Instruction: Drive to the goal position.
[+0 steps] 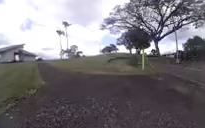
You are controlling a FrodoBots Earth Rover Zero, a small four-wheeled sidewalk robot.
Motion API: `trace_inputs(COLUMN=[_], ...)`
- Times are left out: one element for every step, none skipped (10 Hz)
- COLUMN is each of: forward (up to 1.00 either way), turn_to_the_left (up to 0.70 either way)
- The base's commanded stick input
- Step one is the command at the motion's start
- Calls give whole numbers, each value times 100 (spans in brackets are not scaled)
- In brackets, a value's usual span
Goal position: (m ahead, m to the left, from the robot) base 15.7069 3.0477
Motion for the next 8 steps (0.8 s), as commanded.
trace_inputs(forward=[70, 70, 65, 50, 50, 50, 50, 50], turn_to_the_left=[35, 35, 38, 50, 50, 50, 50, 50])
